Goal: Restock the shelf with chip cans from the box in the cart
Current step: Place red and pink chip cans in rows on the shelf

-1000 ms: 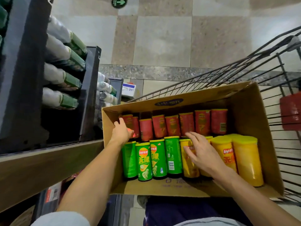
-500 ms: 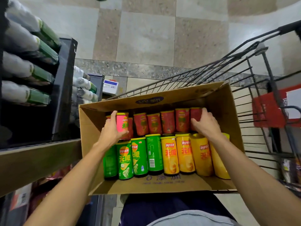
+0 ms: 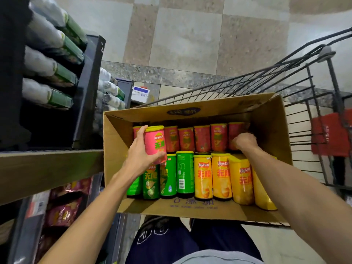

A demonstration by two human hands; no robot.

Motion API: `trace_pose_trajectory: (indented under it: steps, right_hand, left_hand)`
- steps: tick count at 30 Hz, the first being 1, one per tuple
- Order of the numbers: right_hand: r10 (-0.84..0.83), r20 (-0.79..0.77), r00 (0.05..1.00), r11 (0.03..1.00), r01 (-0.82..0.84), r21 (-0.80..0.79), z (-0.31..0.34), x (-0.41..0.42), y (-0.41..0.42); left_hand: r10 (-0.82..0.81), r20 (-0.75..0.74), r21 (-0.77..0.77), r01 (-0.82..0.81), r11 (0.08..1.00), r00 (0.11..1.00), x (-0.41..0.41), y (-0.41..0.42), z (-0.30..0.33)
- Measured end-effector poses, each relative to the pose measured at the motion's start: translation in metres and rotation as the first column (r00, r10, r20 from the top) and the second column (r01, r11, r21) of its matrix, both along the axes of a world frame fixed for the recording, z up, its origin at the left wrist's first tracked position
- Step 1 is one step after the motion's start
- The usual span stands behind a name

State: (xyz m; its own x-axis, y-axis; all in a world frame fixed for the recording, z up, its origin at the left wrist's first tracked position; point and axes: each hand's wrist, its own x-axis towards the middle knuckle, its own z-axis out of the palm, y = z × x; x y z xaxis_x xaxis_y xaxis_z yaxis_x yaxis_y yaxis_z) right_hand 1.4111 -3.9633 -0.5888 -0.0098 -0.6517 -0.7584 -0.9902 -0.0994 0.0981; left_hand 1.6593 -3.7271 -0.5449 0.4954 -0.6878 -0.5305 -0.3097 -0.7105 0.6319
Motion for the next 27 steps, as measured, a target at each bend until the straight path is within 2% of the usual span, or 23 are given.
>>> trace_pose_trajectory:
  steps: [3,6,10,14,17,21,27]
  right_hand:
    - [-0.045,0.039,0.998,0.998,0.047,-0.042,0.005,0.003,-0.003]
    - [-0.074,0.193,0.978,0.98,0.107,-0.167,0.016,0.002,-0.003]
    - [0.023,0.39,0.92,0.964,0.082,-0.251,0.047,0.011,0.006]
    - [0.085,0.604,0.792,0.984,0.027,-0.173,0.088,0.034,0.036]
    - [0.153,0.681,0.716,0.985,-0.053,-0.165,0.118,0.061,0.066]
    - [0.218,0.806,0.551,0.973,-0.187,-0.135,0.168,0.099,0.119]
    - [0.21,0.926,0.314,0.903,-0.425,-0.061,0.226,0.14,0.207]
  left_hand:
    - [0.015,0.007,-0.012,-0.014,1.0,1.0,-0.003,0.005,0.008]
    - [0.037,0.031,-0.025,-0.036,0.999,0.999,-0.005,0.012,0.017]
    - [0.075,0.04,-0.077,-0.072,0.994,0.996,-0.006,0.025,0.038]
    - [0.103,0.068,-0.114,-0.095,0.989,0.992,-0.002,0.044,0.063]
    - [0.145,0.06,-0.15,-0.134,0.98,0.988,-0.001,0.06,0.086]
    - [0.23,0.062,-0.213,-0.212,0.954,0.971,-0.002,0.102,0.131]
    - [0.436,0.117,-0.267,-0.394,0.879,0.893,-0.014,0.197,0.208]
